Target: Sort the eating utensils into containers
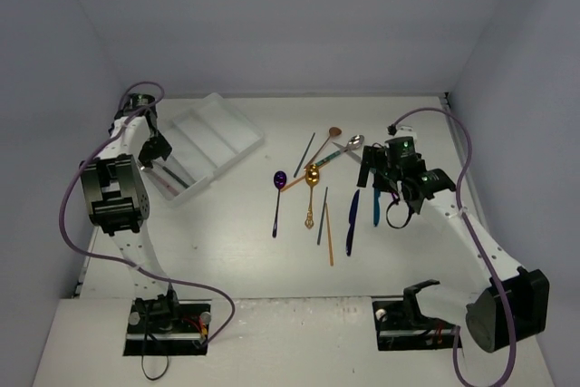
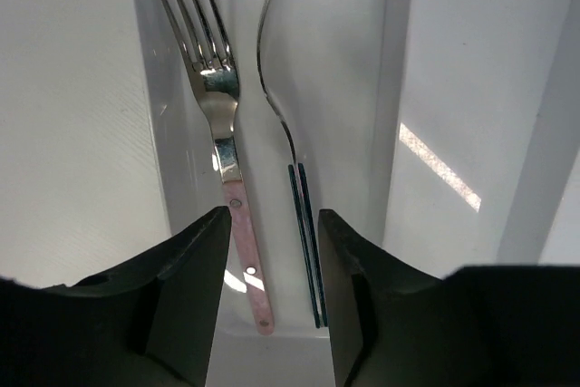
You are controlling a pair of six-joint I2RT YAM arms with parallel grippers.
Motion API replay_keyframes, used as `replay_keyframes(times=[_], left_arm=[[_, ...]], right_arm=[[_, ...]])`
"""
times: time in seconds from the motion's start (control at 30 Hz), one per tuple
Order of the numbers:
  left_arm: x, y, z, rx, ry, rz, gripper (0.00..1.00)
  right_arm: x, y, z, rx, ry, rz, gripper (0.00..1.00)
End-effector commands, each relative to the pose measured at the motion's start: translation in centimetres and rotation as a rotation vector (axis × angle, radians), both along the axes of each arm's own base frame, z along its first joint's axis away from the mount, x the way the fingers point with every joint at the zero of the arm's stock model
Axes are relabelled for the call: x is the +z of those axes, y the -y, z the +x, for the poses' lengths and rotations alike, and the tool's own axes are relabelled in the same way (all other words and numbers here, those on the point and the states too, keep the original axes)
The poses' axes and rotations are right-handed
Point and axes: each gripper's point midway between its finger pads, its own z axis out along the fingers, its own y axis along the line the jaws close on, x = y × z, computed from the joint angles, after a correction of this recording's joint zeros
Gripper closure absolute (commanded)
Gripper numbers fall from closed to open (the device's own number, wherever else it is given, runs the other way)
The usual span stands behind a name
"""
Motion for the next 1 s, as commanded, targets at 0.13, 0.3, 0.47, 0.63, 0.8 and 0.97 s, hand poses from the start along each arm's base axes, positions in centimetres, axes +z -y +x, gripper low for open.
replay_keyframes(times=[0.13,0.3,0.47,0.63,0.8,0.97], left_arm=[[10.6,1.6,1.1,-0.059,0.273,-0.022,0.39],[14.9,9.1,-0.5,-0.266,0.381,-0.106,0.32],[16.4,15.9,-4.3,-0.460,0.423,-0.170,0.31],[16.5,19.2,-8.0,-0.559,0.448,-0.224,0.31],[16.1,20.3,-10.9,-0.606,0.451,-0.252,0.31],[15.9,20.6,-12.4,-0.635,0.454,-0.256,0.31]], right_arm=[[1.5,3.3,4.7,-0.101,0.026,-0.046,0.11],[-1.0,6.6,6.7,-0.178,-0.057,-0.083,0.20],[-2.4,8.7,8.5,-0.221,-0.102,-0.064,0.33],[-5.0,9.8,9.2,-0.208,-0.172,-0.106,0.38],[-8.1,12.1,9.0,-0.171,-0.258,-0.155,0.41],[-9.5,13.3,9.1,-0.007,-0.292,-0.195,0.45]])
